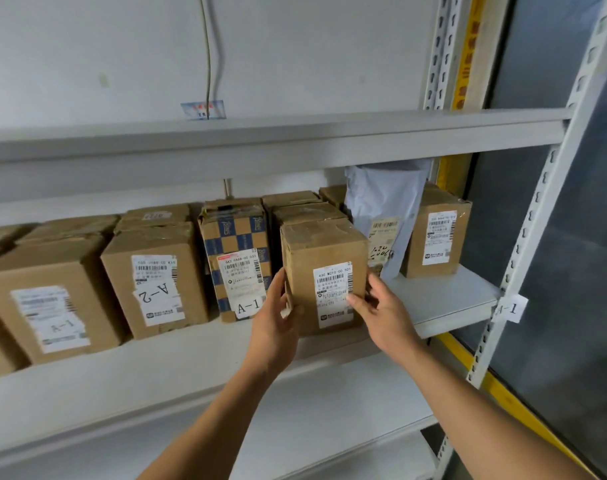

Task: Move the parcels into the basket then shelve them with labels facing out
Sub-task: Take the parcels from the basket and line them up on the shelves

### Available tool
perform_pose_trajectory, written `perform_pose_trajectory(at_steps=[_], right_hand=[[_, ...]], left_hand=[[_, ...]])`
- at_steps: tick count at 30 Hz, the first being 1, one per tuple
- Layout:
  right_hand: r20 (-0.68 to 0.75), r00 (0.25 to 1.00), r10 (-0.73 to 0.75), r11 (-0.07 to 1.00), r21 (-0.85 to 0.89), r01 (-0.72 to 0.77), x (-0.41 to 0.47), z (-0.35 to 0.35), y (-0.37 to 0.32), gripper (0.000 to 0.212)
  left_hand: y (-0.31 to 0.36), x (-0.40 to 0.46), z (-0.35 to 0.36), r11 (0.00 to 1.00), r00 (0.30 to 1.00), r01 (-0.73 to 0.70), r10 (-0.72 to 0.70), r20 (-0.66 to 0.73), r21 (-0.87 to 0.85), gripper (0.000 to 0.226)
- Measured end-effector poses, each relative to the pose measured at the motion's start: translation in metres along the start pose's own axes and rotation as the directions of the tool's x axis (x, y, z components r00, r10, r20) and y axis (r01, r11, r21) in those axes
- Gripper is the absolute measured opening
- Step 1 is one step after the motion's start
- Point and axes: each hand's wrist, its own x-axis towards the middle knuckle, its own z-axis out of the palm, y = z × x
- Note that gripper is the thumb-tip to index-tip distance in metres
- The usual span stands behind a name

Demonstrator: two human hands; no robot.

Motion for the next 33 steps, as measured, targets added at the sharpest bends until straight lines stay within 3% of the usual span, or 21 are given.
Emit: perform_pose_trajectory(at_steps=[17, 24, 33], right_hand=[[-0.025, 1.0, -0.002, 0.999, 0.035, 0.003, -0.01, -0.015, -0.002, 0.053], [-0.135, 0.99, 0.048, 0.997, 0.059, -0.04, -0.021, -0.077, 0.027, 0.048], [-0.282, 0.949, 0.143, 0.99, 0.045, -0.136, -0.005, -0.147, 0.064, 0.045]], left_hand=[[-0.006, -0.003, 0.017, 0.999, 1.0, -0.025, 0.025, -0.016, 0.024, 0.074], [0.016, 0.007, 0.079, 0.997, 0.993, -0.069, 0.065, 0.1, 0.041, 0.076], [0.039, 0.041, 0.172, 0.998, 0.975, 0.018, -0.003, 0.224, -0.062, 0.074]])
